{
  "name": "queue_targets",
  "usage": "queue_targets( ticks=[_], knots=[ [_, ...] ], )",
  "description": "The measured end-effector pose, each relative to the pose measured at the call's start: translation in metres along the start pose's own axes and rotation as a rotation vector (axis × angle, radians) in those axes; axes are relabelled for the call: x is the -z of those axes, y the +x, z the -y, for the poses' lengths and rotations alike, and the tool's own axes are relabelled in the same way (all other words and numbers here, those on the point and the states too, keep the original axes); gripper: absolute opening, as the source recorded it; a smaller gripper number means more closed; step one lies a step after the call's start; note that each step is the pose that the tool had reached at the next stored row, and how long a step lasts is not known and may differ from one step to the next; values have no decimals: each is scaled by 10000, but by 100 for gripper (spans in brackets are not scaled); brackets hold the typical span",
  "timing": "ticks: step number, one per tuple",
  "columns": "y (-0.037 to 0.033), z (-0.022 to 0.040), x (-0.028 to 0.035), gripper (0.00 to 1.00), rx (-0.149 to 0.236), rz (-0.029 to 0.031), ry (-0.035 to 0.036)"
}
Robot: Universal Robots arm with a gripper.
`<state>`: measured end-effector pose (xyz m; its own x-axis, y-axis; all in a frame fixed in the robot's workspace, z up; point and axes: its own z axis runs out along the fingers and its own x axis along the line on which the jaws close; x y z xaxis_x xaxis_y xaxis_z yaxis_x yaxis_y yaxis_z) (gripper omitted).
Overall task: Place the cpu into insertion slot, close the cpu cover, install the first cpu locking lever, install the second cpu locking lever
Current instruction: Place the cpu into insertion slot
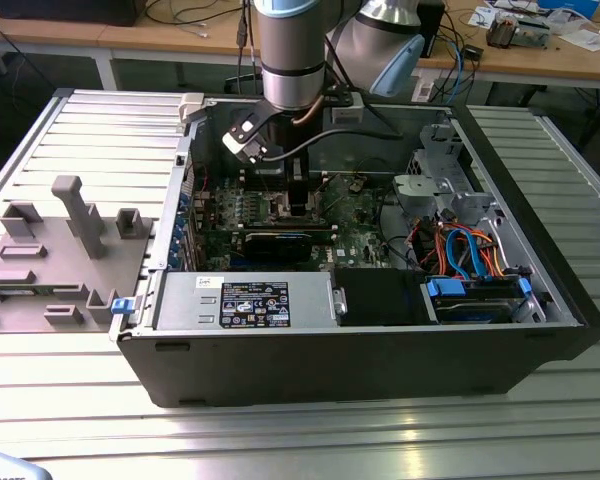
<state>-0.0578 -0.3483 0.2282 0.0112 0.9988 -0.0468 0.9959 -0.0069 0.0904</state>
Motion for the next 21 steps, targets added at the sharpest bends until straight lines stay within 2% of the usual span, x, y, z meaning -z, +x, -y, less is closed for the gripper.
queue_targets(
  ticks=[6, 7, 8, 9, 12, 21],
  knots=[
    [62, 3, 3, 55, 348, -20, -16],
    [79, 4, 2, 55, 349, -5, -16],
    [104, 5, -3, 55, 355, 62, -16],
    [114, 6, -9, 55, 359, 81, -15],
    [133, 9, -30, 55, 382, 83, -17],
    [181, 45, -181, 55, 381, 82, -17]
  ],
)
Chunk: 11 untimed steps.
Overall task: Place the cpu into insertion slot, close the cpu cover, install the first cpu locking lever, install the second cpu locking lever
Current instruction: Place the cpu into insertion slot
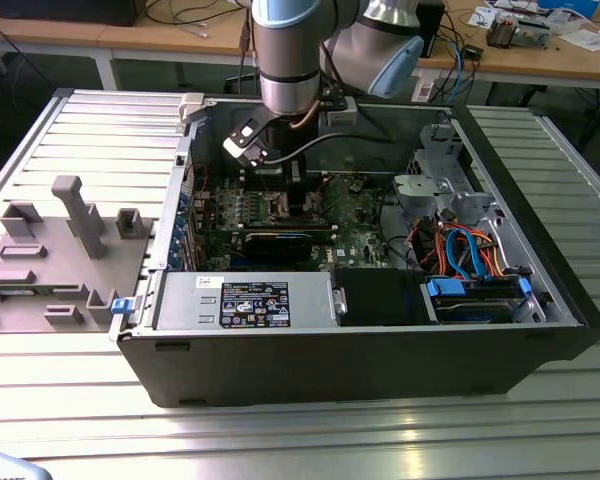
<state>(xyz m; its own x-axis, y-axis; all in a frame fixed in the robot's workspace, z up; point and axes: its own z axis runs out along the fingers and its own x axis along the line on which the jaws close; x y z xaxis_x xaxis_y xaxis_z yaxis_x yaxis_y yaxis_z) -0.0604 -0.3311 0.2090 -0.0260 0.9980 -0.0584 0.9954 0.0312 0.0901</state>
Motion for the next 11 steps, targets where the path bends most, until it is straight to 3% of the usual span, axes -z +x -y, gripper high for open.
queue_targets(
  ticks=[5, 11],
  knots=[
    [7, 18, -54, 55, -150, 14, 10],
    [37, 19, -73, 55, -149, 13, 8]
  ],
)
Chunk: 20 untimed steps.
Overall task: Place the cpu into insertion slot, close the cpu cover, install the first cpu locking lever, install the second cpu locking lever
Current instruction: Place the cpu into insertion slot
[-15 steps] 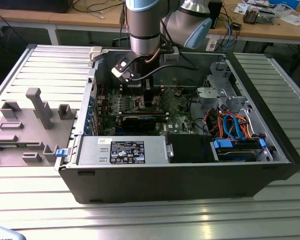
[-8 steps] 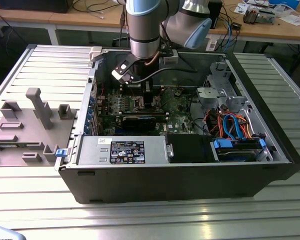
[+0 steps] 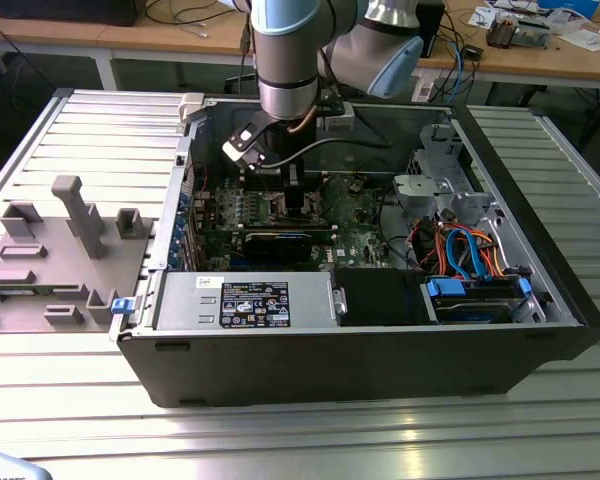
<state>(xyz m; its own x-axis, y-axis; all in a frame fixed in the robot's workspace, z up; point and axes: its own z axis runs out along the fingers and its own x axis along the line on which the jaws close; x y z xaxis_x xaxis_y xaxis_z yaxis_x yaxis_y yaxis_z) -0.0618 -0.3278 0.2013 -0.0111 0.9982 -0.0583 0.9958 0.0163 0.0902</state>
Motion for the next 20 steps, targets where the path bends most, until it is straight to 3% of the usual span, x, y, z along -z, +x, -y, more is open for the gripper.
queue_targets(
  ticks=[14, 15, 20],
  knots=[
    [20, 14, -46, 55, 1, 1, 1],
    [20, 13, -48, 61, 0, -2, -2],
    [19, 14, -47, 61, 1, 3, 1]
  ],
)
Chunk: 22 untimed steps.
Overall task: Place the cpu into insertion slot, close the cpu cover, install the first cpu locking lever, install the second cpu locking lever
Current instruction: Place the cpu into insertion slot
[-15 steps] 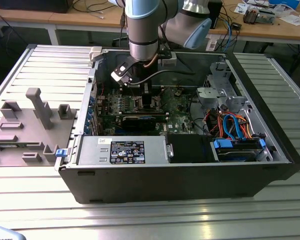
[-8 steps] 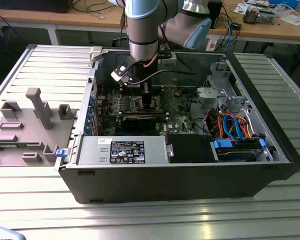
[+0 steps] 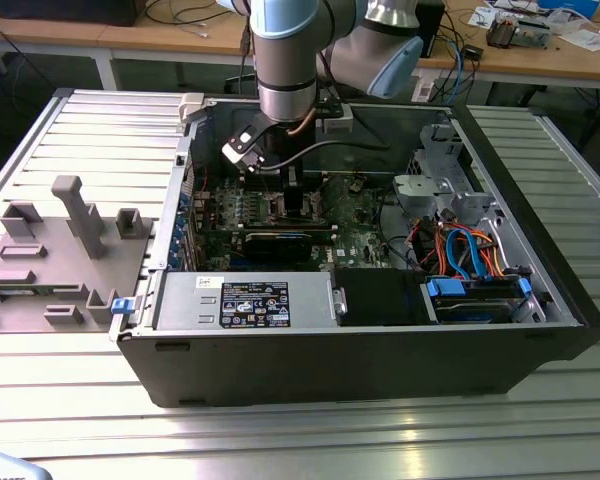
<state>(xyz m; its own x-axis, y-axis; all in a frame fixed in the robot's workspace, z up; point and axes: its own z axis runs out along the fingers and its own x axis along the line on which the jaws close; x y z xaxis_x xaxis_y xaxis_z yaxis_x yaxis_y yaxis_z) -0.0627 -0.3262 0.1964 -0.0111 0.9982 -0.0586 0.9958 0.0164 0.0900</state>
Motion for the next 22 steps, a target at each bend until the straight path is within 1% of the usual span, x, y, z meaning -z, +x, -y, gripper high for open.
queue_targets(
  ticks=[4, 5, 7, 10, 13, 14, 15, 16, 17, 21, 22],
  knots=[
    [0, 0, 1, 61, 0, 0, 0],
    [-1, -2, 20, 61, 0, 0, -1],
    [-5, -7, 81, 61, 0, 3, -1],
    [-6, -8, 95, 61, 0, 5, 1],
    [-10, -15, 163, 61, 0, -3, 0],
    [-12, -17, 193, 53, 19, -8, -1],
    [-15, -19, 209, 41, 53, -13, -3],
    [-18, -20, 220, 35, 73, -18, -4],
    [-20, -20, 227, 35, 80, -20, -5],
    [-23, -23, 258, 11, 98, -23, -6],
    [-23, -24, 264, 11, 98, -23, -5]
  ],
)
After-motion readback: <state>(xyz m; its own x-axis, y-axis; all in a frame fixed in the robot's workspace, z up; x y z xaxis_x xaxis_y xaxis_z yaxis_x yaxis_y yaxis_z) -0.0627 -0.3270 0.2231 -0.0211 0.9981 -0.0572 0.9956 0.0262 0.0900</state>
